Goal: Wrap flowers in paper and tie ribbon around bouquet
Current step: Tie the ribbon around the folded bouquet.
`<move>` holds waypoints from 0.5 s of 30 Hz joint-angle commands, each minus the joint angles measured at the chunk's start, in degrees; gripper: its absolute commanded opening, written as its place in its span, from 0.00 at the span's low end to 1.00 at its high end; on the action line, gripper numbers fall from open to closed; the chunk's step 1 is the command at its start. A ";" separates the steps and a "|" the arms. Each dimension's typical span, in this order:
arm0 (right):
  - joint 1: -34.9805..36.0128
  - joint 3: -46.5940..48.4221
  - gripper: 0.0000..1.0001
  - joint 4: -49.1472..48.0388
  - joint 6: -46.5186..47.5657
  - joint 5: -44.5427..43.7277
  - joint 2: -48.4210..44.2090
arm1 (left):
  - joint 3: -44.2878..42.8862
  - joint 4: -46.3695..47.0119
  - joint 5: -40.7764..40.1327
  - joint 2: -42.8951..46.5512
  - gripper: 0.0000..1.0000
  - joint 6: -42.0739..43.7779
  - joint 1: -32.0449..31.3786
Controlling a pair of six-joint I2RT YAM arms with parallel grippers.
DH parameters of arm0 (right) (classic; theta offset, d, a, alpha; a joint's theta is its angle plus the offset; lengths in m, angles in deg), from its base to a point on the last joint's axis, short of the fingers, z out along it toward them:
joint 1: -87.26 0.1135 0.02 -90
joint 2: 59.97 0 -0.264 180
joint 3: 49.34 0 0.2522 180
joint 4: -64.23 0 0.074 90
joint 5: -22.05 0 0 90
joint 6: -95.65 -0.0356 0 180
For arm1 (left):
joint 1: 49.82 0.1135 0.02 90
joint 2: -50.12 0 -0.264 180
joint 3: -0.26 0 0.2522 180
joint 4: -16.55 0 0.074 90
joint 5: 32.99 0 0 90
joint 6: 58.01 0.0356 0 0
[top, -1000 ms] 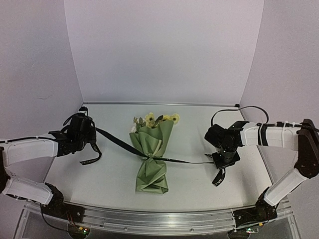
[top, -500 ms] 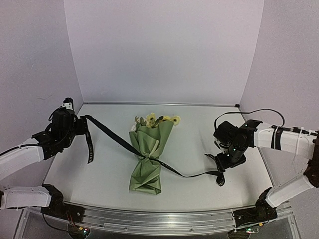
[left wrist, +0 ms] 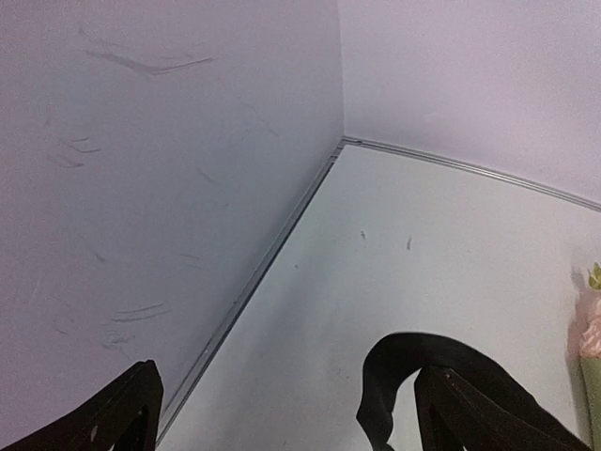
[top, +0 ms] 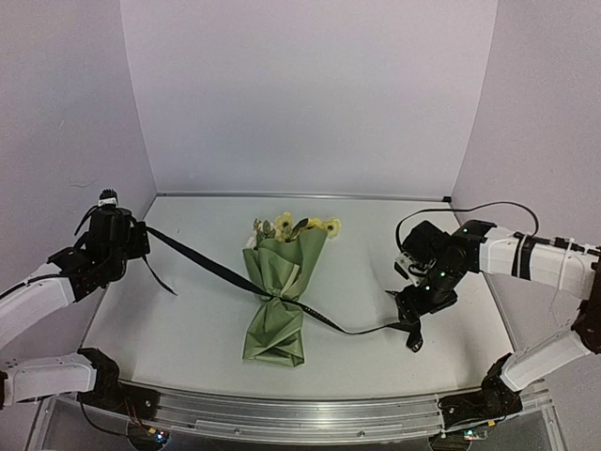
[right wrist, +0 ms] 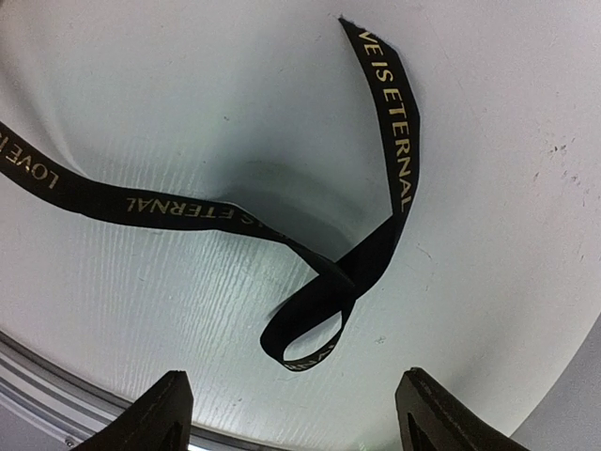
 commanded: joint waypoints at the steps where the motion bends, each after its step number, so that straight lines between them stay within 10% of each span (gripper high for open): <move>1: -0.02 2.06 0.78 0.02 0.72 1.79 0.73 | -4.32 -2.45 1.61 -1.46 0.99 -1.74 9.18; 8: -0.02 1.71 0.78 -0.27 0.82 2.33 0.57 | -4.90 -0.78 16.08 -6.57 1.00 -3.61 25.42; 15: -0.02 2.19 0.78 -0.97 1.79 3.44 0.57 | -4.97 8.03 36.37 -7.40 0.86 12.28 24.39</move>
